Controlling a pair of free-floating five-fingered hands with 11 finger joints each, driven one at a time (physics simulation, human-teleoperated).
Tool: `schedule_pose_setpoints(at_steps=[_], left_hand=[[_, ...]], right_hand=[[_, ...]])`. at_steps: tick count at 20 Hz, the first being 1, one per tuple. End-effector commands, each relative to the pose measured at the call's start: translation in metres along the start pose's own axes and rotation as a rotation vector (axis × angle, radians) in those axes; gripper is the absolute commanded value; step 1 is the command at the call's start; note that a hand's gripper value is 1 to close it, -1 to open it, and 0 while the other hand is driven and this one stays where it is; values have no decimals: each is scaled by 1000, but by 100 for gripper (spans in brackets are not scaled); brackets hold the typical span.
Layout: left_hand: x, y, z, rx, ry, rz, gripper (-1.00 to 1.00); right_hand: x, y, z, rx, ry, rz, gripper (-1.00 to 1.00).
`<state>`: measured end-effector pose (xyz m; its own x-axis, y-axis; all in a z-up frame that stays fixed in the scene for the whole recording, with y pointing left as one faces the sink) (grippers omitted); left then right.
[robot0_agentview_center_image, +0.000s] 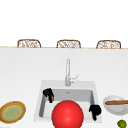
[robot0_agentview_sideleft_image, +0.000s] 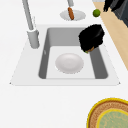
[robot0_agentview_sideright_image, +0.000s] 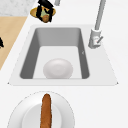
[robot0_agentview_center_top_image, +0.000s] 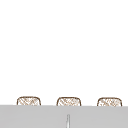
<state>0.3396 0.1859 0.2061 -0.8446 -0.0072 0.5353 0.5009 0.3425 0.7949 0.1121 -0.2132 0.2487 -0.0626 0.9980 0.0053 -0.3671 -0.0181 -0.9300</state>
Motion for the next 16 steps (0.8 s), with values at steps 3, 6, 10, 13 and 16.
schedule_pose_setpoints(at_steps=[3, 6, 10, 13, 16], left_hand=[[-2, -43, -35, 17, -32, -58, 100], [-8, -63, -53, 23, -31, -50, 100], [-29, -102, -74, 6, -11, -30, 100], [-42, -130, -90, 6, -11, -30, 100], [-63, -153, -106, 7, -20, -56, 100]], right_hand=[[0, 0, 0, 0, 0, 0, 0], [0, 0, 0, 0, 0, 0, 0], [0, 0, 0, 0, 0, 0, 0], [0, 0, 0, 0, 0, 0, 0], [0, 0, 0, 0, 0, 0, 0]])
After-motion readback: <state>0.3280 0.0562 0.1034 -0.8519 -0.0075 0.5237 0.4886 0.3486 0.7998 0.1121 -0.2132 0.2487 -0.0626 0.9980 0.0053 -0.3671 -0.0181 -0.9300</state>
